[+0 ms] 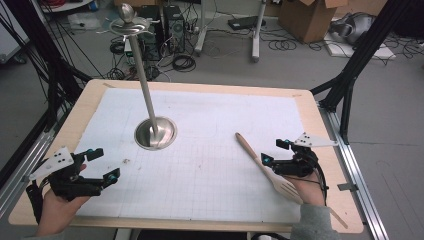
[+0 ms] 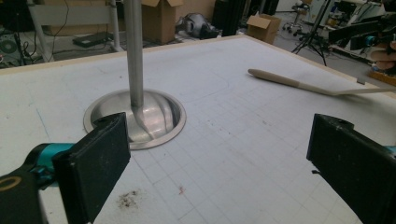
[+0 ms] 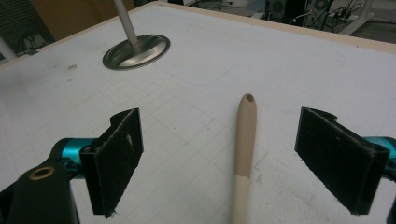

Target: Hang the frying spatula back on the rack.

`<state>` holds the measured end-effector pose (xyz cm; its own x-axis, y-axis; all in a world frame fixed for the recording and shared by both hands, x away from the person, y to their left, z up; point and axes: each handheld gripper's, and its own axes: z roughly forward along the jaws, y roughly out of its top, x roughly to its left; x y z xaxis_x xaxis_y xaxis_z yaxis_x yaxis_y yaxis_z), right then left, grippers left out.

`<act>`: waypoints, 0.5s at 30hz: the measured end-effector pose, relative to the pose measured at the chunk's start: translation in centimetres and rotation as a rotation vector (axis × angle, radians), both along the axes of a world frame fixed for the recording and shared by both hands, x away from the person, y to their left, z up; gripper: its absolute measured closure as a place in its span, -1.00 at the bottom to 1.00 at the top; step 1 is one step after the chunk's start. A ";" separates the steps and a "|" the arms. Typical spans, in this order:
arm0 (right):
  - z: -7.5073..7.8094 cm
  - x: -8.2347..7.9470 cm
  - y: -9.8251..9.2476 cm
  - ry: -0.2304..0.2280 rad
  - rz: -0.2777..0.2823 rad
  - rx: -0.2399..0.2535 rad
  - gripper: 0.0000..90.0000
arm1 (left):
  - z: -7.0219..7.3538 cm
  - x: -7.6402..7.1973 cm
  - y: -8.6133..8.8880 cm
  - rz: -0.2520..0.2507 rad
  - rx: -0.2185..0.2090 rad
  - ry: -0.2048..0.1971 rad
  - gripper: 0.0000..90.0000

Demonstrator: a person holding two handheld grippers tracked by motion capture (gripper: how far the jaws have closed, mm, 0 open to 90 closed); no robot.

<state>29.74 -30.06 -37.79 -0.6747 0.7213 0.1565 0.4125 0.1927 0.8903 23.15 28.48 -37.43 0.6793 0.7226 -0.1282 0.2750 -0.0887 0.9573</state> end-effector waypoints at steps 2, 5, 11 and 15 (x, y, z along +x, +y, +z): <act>0.0 0.0 0.0 -0.001 0.000 -0.002 -0.68 | 0.0 0.0 0.0 -0.002 -0.002 0.000 -0.85; -0.1 0.1 0.0 0.005 0.001 0.002 -0.68 | -0.1 0.1 0.0 0.000 -0.003 0.002 -0.85; -0.6 0.3 0.0 0.008 -0.003 0.011 -0.68 | -0.1 0.0 0.0 0.000 -0.001 0.002 -0.85; -0.9 0.5 0.1 0.011 -0.011 0.009 -0.68 | -0.2 0.1 -0.2 -0.002 0.000 0.007 -0.85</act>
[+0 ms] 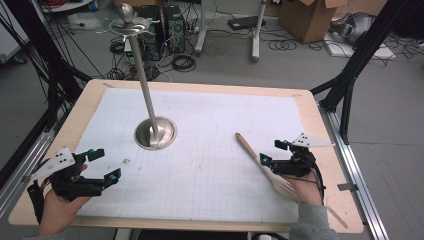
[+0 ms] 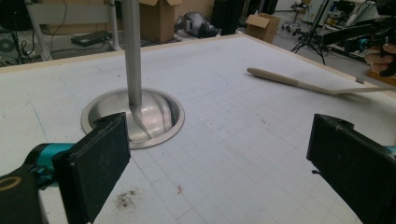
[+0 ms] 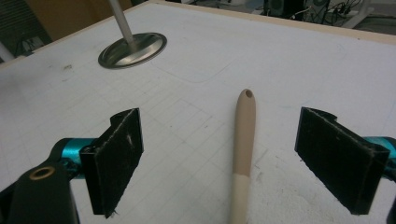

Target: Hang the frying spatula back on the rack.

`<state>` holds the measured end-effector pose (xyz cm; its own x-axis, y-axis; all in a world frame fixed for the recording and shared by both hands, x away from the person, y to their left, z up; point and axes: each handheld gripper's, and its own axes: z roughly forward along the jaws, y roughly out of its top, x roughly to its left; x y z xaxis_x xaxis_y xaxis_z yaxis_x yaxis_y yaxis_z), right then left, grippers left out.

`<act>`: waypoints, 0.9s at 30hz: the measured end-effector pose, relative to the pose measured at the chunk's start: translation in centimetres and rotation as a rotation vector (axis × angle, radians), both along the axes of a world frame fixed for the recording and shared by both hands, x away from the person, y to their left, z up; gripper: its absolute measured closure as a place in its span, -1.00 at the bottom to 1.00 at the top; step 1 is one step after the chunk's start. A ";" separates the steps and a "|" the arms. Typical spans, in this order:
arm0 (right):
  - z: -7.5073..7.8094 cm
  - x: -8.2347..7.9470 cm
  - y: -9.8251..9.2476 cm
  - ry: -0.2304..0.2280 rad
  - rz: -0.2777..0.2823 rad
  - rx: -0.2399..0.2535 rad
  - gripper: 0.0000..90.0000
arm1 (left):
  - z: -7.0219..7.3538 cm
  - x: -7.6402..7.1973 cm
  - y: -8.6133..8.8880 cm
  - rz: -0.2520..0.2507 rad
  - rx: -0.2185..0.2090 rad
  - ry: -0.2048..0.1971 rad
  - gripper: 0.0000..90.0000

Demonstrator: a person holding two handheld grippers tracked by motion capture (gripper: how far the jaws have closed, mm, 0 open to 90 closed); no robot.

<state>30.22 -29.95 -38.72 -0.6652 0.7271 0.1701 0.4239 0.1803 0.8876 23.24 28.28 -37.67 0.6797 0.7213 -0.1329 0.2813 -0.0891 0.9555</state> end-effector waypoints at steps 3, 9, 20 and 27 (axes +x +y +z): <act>-0.2 0.2 0.0 0.003 -0.008 0.005 -0.68 | 0.0 0.0 0.0 -0.002 0.007 0.002 -0.85; -0.7 0.7 0.3 0.011 -0.007 -0.005 -0.68 | 0.0 -0.3 0.4 0.014 0.010 -0.006 -0.85; -1.8 1.0 0.8 0.047 -0.019 -0.041 -0.68 | 0.1 -0.2 -0.1 0.002 0.019 -0.012 -0.85; -2.3 0.9 0.1 0.073 -0.039 -0.006 -0.68 | 0.1 0.0 -0.3 -0.005 0.016 -0.011 -0.85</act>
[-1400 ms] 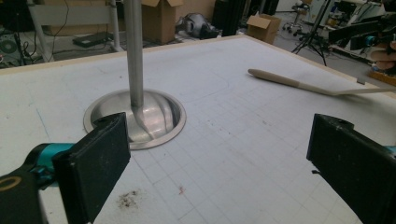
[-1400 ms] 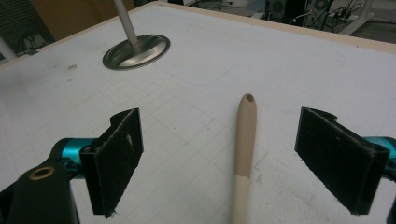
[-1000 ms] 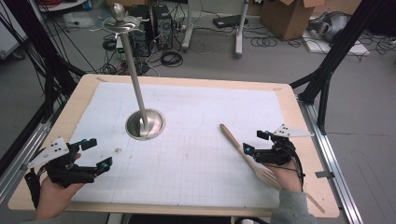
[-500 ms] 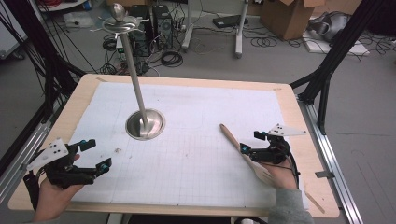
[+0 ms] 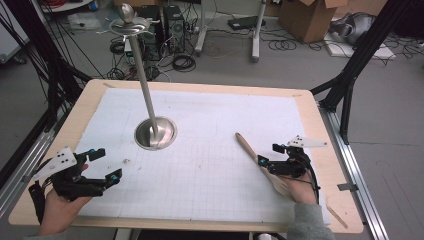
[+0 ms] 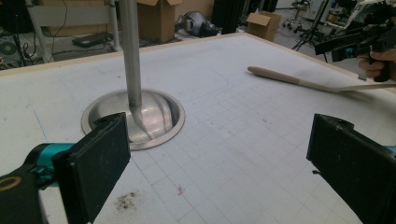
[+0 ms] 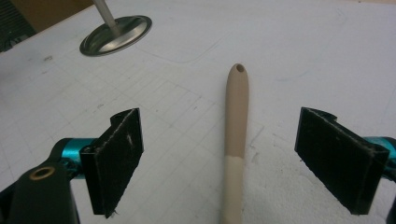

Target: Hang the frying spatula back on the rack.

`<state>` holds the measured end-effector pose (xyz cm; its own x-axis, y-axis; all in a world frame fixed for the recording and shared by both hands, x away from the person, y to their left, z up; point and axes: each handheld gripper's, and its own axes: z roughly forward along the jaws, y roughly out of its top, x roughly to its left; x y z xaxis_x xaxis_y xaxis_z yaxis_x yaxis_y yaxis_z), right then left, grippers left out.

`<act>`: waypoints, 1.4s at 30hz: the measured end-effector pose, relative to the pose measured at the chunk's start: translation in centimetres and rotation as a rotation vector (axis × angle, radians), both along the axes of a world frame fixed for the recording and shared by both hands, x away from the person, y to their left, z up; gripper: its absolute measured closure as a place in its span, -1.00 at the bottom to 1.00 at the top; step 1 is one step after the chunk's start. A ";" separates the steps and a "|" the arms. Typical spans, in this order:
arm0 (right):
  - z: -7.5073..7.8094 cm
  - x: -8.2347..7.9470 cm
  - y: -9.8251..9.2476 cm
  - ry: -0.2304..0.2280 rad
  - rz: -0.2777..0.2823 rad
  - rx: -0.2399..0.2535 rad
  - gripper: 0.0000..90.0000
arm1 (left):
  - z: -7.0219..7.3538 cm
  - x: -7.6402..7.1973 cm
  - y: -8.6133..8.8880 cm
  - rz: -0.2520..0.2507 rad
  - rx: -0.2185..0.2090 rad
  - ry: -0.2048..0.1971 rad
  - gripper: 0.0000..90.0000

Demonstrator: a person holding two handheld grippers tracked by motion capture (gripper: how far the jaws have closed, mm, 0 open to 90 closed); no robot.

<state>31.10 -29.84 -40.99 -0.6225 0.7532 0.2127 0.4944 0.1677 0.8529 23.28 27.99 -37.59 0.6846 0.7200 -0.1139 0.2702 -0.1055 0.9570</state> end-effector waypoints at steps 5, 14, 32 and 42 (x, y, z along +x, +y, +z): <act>-0.5 0.0 0.0 0.011 -0.001 -0.013 -0.68 | -0.1 0.2 -0.2 -0.005 0.006 0.005 -0.85; -1.3 -0.1 0.3 0.031 -0.009 -0.025 -0.67 | -0.3 0.4 -0.4 -0.007 0.009 0.012 -0.85; -2.9 -0.7 1.2 0.033 -0.015 -0.153 -0.54 | -0.4 0.6 -0.6 -0.013 0.011 0.015 -0.85; -3.3 -1.1 1.4 0.014 -0.022 -0.193 -0.32 | -0.5 0.7 -0.6 -0.007 0.016 0.017 -0.85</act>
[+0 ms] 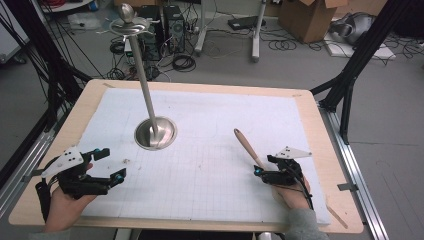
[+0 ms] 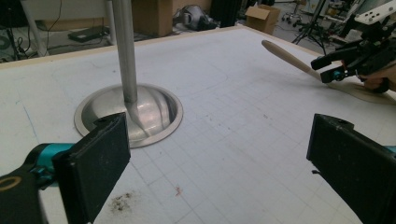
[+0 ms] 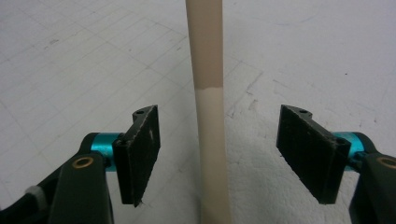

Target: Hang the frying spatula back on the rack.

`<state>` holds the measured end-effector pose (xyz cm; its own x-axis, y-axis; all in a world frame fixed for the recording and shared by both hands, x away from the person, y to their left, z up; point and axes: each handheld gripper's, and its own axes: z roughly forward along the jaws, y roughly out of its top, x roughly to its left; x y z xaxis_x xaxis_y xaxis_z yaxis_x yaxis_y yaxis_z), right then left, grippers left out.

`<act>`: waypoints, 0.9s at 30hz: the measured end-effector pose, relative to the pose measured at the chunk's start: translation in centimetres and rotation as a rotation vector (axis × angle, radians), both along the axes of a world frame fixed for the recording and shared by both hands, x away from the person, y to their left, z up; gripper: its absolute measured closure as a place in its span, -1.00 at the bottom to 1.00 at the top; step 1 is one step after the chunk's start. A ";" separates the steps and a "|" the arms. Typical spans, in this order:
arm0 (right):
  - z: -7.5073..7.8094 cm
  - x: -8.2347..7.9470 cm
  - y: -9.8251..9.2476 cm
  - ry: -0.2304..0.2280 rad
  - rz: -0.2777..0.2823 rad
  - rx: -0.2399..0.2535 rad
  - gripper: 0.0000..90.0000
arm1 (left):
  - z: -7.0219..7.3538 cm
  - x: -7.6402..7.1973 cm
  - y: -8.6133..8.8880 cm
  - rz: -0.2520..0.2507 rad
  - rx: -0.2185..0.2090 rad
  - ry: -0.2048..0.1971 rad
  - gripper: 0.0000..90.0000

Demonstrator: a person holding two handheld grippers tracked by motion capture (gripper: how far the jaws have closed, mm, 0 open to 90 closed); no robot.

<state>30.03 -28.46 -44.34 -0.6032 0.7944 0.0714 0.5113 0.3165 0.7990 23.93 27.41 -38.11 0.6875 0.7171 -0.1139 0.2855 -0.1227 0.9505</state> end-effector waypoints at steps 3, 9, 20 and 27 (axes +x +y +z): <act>0.0 -0.1 0.0 -0.004 -0.001 -0.007 -0.22 | 0.0 0.0 0.0 -0.002 0.000 0.002 -0.85; -0.1 -0.3 0.0 0.004 -0.009 -0.016 -0.07 | 0.0 0.0 -0.1 -0.001 -0.001 0.003 -0.85; -0.2 -0.3 0.1 0.026 -0.015 -0.042 0.13 | -0.1 0.1 0.0 -0.001 0.003 0.005 -0.85; -0.3 -0.1 0.2 0.047 -0.016 -0.059 0.23 | -0.1 0.1 -0.1 0.000 0.004 0.008 -0.85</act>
